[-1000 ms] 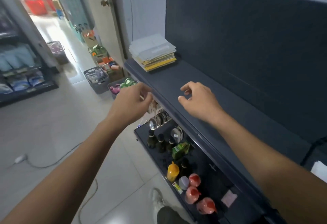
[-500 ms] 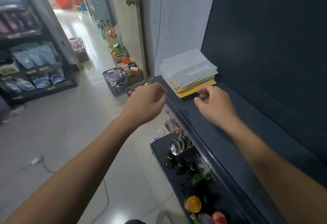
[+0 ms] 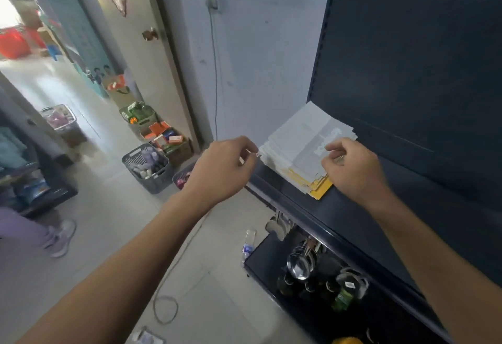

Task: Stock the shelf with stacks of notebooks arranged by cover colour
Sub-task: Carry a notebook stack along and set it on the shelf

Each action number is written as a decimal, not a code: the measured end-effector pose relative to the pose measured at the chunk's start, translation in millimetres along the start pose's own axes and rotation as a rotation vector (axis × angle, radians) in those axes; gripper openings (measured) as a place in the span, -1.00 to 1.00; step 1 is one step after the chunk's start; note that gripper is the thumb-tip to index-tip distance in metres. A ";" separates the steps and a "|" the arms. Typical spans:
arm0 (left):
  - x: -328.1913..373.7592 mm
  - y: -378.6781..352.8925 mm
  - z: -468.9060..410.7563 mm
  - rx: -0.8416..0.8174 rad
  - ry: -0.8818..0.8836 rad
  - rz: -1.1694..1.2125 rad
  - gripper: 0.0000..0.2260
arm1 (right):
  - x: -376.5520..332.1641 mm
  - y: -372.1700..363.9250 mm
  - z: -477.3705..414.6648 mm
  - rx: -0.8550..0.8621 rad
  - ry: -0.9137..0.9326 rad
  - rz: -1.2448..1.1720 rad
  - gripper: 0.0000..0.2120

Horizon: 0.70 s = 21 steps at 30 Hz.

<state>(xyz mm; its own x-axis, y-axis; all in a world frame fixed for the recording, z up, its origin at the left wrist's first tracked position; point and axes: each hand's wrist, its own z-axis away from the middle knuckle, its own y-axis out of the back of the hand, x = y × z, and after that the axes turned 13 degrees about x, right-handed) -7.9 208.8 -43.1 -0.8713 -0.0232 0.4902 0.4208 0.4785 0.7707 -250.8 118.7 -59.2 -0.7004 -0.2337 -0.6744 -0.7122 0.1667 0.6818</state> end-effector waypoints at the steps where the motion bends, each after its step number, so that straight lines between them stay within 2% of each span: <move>1: -6.5 -1.2 -7.0 -0.015 -0.021 0.002 -0.77 | -1.4 -2.2 0.2 0.018 -0.023 -0.002 -0.78; 9: -20.5 -36.2 -73.0 -0.168 -0.148 0.094 -0.82 | -3.9 -10.8 -6.5 0.157 -0.223 0.098 -0.77; 14: -6.5 -62.9 -122.6 -0.188 -0.208 0.143 -0.82 | 7.1 -18.0 -26.1 0.200 -0.308 0.115 -0.73; 21: 3.3 -103.4 -175.4 -0.208 -0.323 0.019 -0.69 | 33.6 -24.6 -49.0 0.209 -0.464 0.079 -0.70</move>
<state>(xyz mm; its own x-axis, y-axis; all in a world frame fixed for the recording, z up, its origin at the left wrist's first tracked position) -10.0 5.3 -49.8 -0.8837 0.2775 0.3769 0.4506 0.2871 0.8453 -254.4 59.8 -84.7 -0.6653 0.2294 -0.7104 -0.6173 0.3661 0.6963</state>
